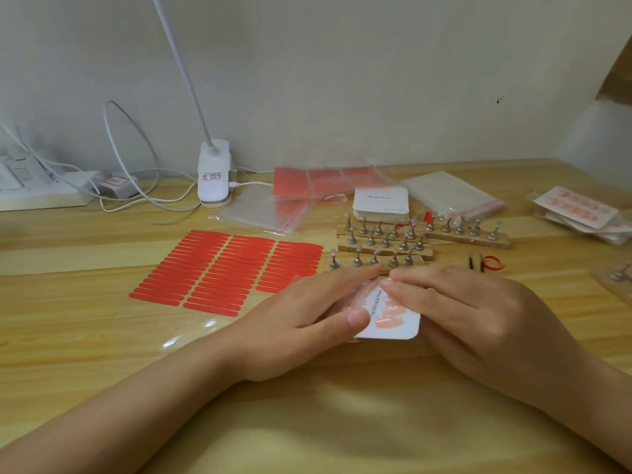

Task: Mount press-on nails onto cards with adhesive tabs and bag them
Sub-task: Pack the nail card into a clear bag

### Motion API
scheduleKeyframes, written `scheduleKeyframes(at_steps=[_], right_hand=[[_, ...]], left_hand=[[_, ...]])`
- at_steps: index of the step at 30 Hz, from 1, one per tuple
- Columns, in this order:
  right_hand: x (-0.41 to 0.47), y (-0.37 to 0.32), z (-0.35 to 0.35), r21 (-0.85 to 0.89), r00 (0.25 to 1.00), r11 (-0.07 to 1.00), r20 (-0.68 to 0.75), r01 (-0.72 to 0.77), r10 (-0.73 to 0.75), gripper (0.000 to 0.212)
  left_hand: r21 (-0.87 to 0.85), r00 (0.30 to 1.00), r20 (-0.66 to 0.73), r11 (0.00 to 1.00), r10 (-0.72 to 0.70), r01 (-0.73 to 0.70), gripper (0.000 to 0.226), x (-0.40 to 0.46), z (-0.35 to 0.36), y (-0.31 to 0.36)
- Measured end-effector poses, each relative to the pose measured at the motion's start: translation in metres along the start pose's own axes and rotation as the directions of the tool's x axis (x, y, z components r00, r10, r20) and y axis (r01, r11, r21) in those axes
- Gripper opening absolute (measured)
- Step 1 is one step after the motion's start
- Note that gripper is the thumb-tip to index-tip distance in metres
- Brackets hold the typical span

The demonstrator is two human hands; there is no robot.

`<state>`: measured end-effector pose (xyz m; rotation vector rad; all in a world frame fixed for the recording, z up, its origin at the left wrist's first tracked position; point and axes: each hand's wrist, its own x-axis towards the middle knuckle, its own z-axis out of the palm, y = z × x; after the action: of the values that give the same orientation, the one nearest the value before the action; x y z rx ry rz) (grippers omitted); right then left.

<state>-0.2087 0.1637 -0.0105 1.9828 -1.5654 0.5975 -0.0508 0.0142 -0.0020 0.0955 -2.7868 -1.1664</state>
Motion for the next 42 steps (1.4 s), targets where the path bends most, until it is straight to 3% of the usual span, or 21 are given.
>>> scheduleKeyframes(at_steps=[7, 12, 15, 22, 24, 25, 27, 29, 31, 35, 37, 38, 40, 42], right_hand=[[0.003, -0.009, 0.005, 0.040, 0.997, 0.998, -0.057, -0.053, 0.056, 0.024], [0.003, -0.014, 0.009, 0.257, 0.991, 0.961, -0.068, -0.098, 0.119, 0.009], [0.003, -0.015, 0.010, 0.261, 0.985, 0.956, -0.066, -0.135, 0.157, 0.017], [0.003, -0.019, 0.009, 0.364, 0.970, 0.908, -0.044, -0.206, 0.238, 0.007], [0.004, -0.024, 0.007, 0.481, 0.949, 0.831, 0.003, -0.278, 0.315, 0.006], [0.005, -0.026, 0.006, 0.580, 0.922, 0.741, 0.047, -0.339, 0.385, 0.004], [0.008, -0.030, 0.003, 0.753, 0.816, 0.453, 0.189, -0.477, 0.546, 0.007], [0.011, -0.029, 0.000, 0.819, 0.709, 0.155, 0.363, -0.552, 0.604, 0.006], [0.013, -0.027, -0.001, 0.805, 0.649, 0.003, 0.476, -0.593, 0.593, 0.017], [0.017, -0.030, 0.000, 0.776, 0.600, -0.030, 0.511, -0.630, 0.616, 0.024], [0.016, -0.030, 0.002, 0.773, 0.594, -0.053, 0.527, -0.632, 0.608, 0.025], [0.016, -0.030, 0.002, 0.772, 0.591, -0.060, 0.531, -0.632, 0.607, 0.024], [0.015, -0.027, 0.001, 0.781, 0.585, -0.071, 0.521, -0.621, 0.621, 0.020], [0.014, -0.024, 0.000, 0.803, 0.580, -0.067, 0.483, -0.592, 0.656, 0.015]], left_hand=[[0.103, 0.999, 0.012, 0.993, 0.051, -0.052, 0.060, 0.001, 0.001, -0.001], [0.048, 0.999, 0.027, 0.998, 0.044, -0.045, 0.060, 0.000, 0.002, 0.002], [0.052, 0.998, 0.023, 0.996, 0.065, -0.066, 0.051, 0.001, 0.003, 0.005], [0.117, 0.992, -0.077, 0.989, 0.098, -0.089, 0.048, 0.001, 0.009, 0.007], [0.161, 0.985, -0.134, 0.983, 0.106, -0.084, 0.048, 0.001, 0.011, 0.005], [0.177, 0.980, -0.165, 0.981, 0.110, -0.080, 0.050, 0.001, 0.011, 0.005], [0.216, 0.965, -0.224, 0.972, 0.137, -0.088, 0.056, 0.000, 0.013, 0.006], [0.254, 0.945, -0.269, 0.960, 0.184, -0.115, 0.057, 0.000, 0.014, 0.008], [0.307, 0.925, -0.294, 0.940, 0.240, -0.147, 0.061, 0.003, 0.014, 0.011], [0.382, 0.905, -0.281, 0.903, 0.318, -0.198, 0.064, -0.002, 0.019, 0.011], [0.326, 0.918, -0.262, 0.922, 0.299, -0.207, 0.066, 0.008, 0.022, 0.003], [0.252, 0.931, -0.269, 0.951, 0.246, -0.179, 0.075, 0.013, 0.020, -0.001], [-0.062, 0.935, -0.353, 0.996, 0.040, -0.066, 0.093, 0.027, 0.013, -0.004], [-0.133, 0.865, -0.498, 0.979, 0.066, -0.151, 0.063, 0.029, 0.004, -0.013]])
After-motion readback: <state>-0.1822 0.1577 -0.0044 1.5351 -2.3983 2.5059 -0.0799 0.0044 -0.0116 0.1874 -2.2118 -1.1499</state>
